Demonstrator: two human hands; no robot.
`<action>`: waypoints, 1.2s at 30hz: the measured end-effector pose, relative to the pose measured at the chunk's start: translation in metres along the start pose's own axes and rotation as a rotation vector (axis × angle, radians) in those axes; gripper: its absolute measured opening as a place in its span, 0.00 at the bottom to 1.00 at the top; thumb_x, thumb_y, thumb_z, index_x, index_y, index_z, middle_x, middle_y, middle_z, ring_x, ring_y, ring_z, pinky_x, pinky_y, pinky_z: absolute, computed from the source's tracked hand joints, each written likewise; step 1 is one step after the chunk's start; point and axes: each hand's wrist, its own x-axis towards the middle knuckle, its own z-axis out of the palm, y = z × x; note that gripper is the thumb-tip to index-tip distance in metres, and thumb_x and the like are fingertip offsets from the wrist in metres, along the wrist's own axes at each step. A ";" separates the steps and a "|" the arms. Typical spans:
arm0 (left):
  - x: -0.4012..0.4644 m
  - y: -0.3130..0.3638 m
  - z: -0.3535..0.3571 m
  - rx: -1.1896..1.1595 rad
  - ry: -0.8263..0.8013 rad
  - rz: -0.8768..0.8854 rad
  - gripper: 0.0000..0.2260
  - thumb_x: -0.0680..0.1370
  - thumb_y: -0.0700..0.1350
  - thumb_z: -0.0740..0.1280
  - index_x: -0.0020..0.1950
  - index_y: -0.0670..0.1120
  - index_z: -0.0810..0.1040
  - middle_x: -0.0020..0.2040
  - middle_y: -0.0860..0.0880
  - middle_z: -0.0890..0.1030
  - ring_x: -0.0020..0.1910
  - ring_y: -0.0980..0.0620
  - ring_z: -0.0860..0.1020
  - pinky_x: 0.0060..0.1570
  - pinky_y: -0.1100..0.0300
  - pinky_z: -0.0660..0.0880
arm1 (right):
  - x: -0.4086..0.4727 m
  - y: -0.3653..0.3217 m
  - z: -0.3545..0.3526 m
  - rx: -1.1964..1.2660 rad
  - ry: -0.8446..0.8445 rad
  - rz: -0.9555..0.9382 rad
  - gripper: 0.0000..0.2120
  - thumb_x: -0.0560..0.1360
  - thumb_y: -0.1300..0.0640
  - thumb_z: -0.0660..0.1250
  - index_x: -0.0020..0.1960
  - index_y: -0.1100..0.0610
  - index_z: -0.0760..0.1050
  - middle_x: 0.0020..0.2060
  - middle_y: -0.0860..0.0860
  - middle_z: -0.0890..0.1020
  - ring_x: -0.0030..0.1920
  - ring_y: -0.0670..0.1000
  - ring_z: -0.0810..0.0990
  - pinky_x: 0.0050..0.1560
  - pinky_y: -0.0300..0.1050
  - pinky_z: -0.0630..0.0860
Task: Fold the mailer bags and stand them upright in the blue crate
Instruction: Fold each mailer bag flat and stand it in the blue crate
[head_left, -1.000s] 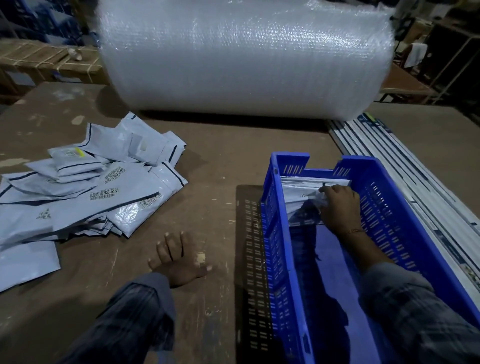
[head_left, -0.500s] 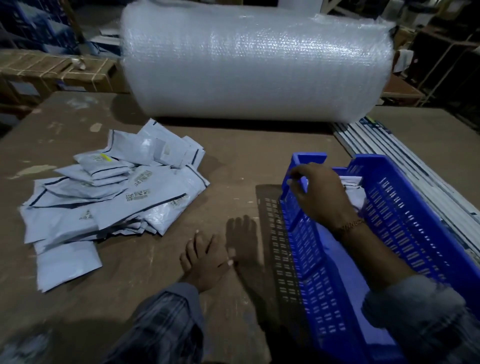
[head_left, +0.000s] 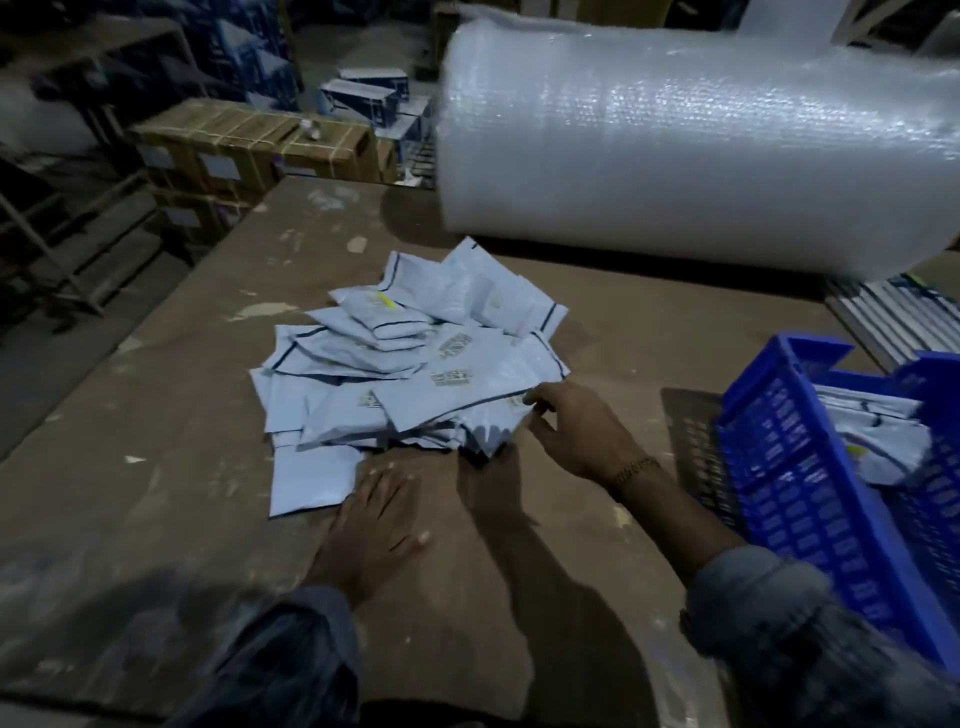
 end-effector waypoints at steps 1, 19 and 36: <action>-0.001 -0.001 -0.003 0.049 -0.017 0.028 0.47 0.76 0.81 0.40 0.86 0.52 0.42 0.86 0.51 0.43 0.85 0.46 0.43 0.83 0.42 0.48 | 0.009 -0.008 0.015 0.026 -0.020 0.008 0.13 0.79 0.53 0.70 0.63 0.55 0.80 0.54 0.53 0.83 0.54 0.55 0.81 0.55 0.50 0.78; -0.006 0.006 -0.019 0.100 -0.046 0.131 0.48 0.68 0.80 0.27 0.84 0.56 0.31 0.83 0.51 0.27 0.82 0.45 0.28 0.81 0.41 0.40 | 0.021 -0.034 0.080 -0.247 0.357 -0.063 0.09 0.73 0.62 0.62 0.45 0.59 0.82 0.52 0.54 0.85 0.46 0.60 0.77 0.47 0.52 0.75; -0.027 0.086 -0.009 -0.256 0.377 0.090 0.32 0.86 0.65 0.46 0.82 0.49 0.67 0.81 0.44 0.68 0.79 0.44 0.67 0.77 0.46 0.67 | -0.100 0.053 0.053 -0.035 -0.272 0.314 0.14 0.72 0.64 0.65 0.50 0.47 0.81 0.51 0.48 0.84 0.54 0.53 0.81 0.51 0.44 0.75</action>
